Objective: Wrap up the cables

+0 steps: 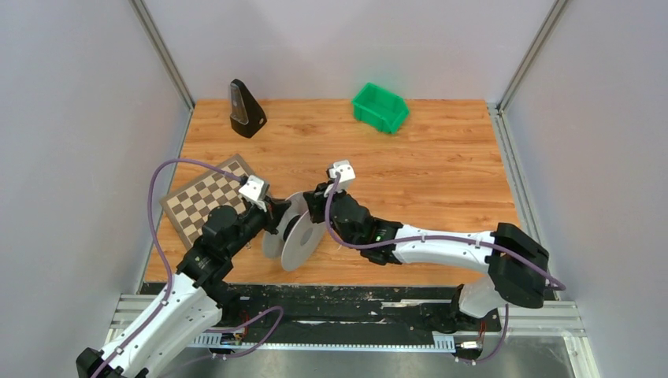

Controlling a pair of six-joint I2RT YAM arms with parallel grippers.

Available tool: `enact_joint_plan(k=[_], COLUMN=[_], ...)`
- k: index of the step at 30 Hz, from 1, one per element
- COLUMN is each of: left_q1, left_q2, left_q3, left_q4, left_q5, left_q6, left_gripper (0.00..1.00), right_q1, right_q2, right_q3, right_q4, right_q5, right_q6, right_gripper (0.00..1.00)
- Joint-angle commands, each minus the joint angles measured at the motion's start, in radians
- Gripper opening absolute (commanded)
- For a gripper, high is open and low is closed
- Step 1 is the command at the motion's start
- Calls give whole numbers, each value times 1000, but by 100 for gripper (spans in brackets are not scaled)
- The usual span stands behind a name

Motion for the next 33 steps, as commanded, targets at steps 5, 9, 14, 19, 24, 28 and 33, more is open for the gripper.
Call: enact_joint_plan(k=[5, 9, 14, 19, 24, 28, 33], left_q1=[-10, -11, -13, -12, -11, -11, -11], left_q2=[6, 7, -1, 16, 20, 13, 20], left_q3=[18, 11, 2, 35, 102, 140, 184], left_q4=[178, 209, 238, 216, 172, 163, 169], left_q5=[-38, -20, 54, 80, 170, 292, 375], left_q6=[25, 19, 85, 99, 3, -103, -223], left_gripper=[0, 0, 0, 0, 0, 0, 0], right_q1=[-63, -68, -86, -90, -93, -102, -107], right_q2=[-88, -93, -126, -205, -322, -503, -681], right_q3=[-95, -163, -208, -273, -466, -575, -631], right_q4=[-79, -8, 9, 60, 294, 358, 308], right_q5=[-96, -182, -221, -277, -430, -543, -657], right_q6=[233, 268, 290, 231, 8, -147, -253], right_gripper=[6, 8, 4, 3, 0, 0, 0])
